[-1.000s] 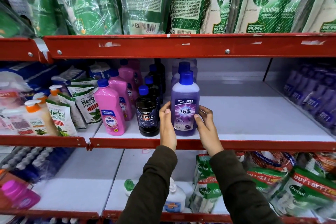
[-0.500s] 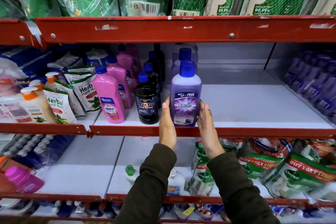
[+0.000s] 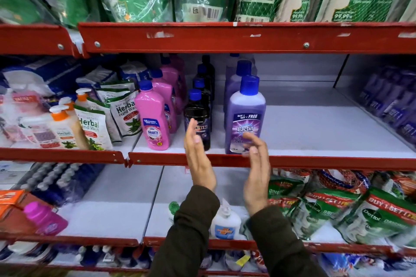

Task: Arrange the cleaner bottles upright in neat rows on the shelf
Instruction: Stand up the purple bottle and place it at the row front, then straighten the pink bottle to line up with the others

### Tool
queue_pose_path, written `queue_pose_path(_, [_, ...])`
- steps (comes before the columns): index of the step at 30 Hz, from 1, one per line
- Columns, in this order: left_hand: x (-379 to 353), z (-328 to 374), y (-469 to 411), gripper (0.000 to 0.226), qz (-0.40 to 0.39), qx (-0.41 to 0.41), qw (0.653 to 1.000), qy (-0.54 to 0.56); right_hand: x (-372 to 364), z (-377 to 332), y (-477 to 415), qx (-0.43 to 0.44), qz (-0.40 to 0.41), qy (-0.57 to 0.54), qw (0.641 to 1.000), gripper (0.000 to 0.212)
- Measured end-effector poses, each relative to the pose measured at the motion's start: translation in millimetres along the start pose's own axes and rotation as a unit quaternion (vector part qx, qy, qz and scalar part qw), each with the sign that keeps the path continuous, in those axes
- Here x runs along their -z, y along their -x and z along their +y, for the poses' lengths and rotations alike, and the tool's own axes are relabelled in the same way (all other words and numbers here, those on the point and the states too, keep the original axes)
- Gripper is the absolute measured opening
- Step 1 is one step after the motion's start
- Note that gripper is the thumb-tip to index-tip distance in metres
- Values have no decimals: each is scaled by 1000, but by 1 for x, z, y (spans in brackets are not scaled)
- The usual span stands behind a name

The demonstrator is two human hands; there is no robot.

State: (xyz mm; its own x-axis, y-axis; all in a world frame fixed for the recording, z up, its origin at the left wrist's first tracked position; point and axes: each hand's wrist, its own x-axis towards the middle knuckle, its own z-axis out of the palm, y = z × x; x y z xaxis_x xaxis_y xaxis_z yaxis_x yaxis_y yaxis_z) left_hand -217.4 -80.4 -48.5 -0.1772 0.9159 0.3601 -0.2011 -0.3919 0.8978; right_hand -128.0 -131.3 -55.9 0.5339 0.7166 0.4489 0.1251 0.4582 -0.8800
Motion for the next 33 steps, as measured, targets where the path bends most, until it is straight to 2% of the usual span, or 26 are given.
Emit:
queue_pose_path(3, [15, 0, -22, 60, 14, 15, 1000, 22, -33, 1, 6, -59, -99, -17, 993, 56])
queue_pose_path(5, [21, 0, -36, 66, 10, 42, 999, 18, -53, 3, 1, -107, -131, -20, 985, 54])
queue_pose_path(9, [32, 3, -61, 74, -64, 112, 991, 42, -84, 7, -22, -149, -121, -25, 981, 58])
queue_pose_path(16, [46, 6, -65, 44, -141, 117, 983, 32, -98, 15, -23, -141, -105, -32, 984, 64])
queue_pose_path(27, [62, 7, -50, 89, -195, 135, 971, -3, -84, 15, -8, -141, -117, -20, 983, 72])
queue_pose_path(30, [64, 8, -52, 90, -202, 140, 969, -4, -80, 13, -10, -145, -122, -30, 981, 55])
queue_pose_path(33, [69, 12, -48, 90, -202, 128, 971, -11, -84, 12, -2, -114, -82, -58, 988, 62])
